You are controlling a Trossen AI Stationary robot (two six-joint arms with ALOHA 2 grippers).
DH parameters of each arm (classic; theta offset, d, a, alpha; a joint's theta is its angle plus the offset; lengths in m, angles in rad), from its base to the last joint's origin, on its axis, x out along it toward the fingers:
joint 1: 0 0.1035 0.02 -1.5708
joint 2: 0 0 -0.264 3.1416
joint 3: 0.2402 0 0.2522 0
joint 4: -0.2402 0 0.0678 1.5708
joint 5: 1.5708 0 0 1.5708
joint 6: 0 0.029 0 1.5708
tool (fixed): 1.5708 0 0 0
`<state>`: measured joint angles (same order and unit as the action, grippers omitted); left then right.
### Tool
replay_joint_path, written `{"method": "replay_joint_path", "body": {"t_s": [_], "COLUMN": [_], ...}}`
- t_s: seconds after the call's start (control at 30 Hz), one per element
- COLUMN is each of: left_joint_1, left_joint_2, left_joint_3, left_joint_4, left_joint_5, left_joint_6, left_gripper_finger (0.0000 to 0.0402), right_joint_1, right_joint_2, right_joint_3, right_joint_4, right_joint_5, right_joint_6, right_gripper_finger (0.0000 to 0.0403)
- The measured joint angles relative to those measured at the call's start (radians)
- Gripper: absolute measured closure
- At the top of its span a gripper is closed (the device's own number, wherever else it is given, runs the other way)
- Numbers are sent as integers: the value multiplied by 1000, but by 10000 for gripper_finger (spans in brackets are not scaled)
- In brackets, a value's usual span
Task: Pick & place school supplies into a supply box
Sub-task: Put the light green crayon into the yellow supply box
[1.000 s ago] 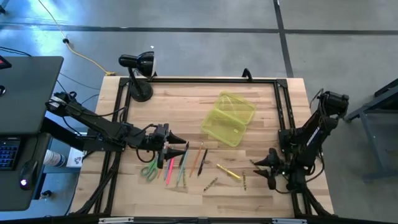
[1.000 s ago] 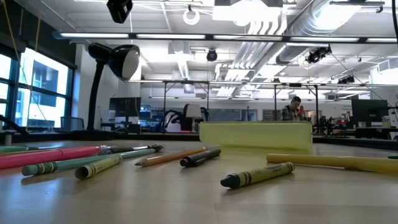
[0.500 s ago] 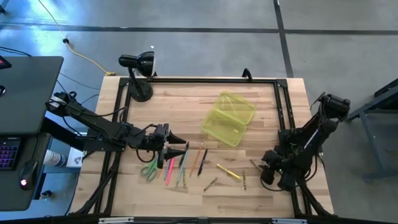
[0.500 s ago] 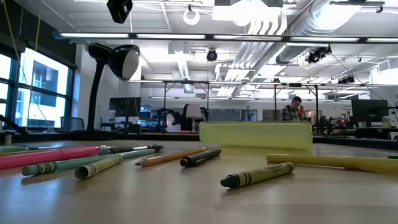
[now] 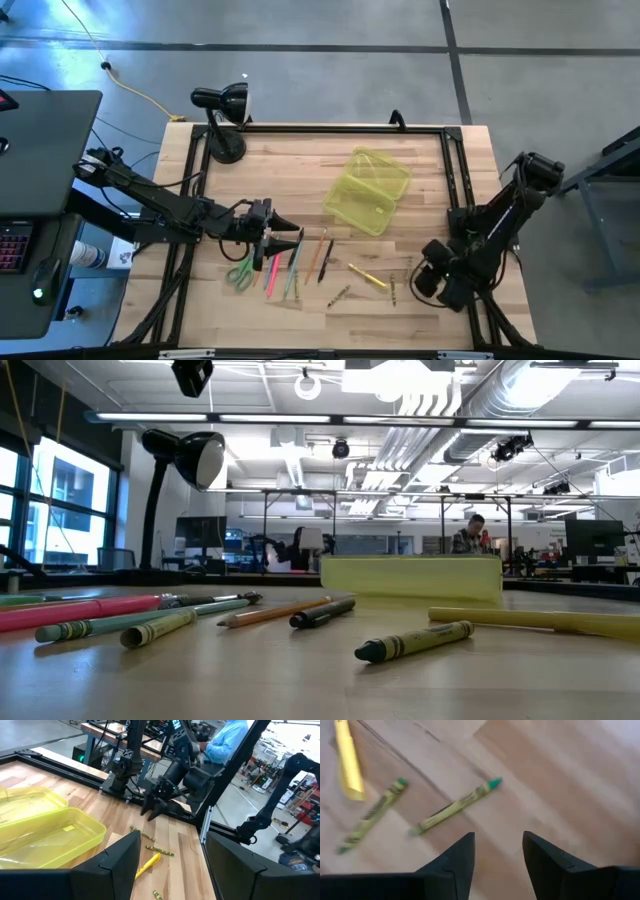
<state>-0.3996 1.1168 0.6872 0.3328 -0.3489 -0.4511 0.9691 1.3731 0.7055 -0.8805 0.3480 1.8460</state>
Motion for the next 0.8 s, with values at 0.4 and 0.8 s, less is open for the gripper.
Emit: {"method": "replay_joint_path", "body": {"t_s": [0.4, 0.8], "left_joint_1": [0, 0], "left_joint_2": [0, 0], "left_joint_3": [0, 0], "left_joint_4": [0, 0], "left_joint_5": [0, 0], "left_joint_6": [0, 0], "left_gripper_finger": [142, 142], "right_joint_1": [-248, -375], "right_joint_2": [1, 14], "right_joint_3": [128, 75], "right_joint_4": [15, 122], "right_joint_5": [-103, -310], "right_joint_6": [65, 221], "right_gripper_finger": [257, 258]}}
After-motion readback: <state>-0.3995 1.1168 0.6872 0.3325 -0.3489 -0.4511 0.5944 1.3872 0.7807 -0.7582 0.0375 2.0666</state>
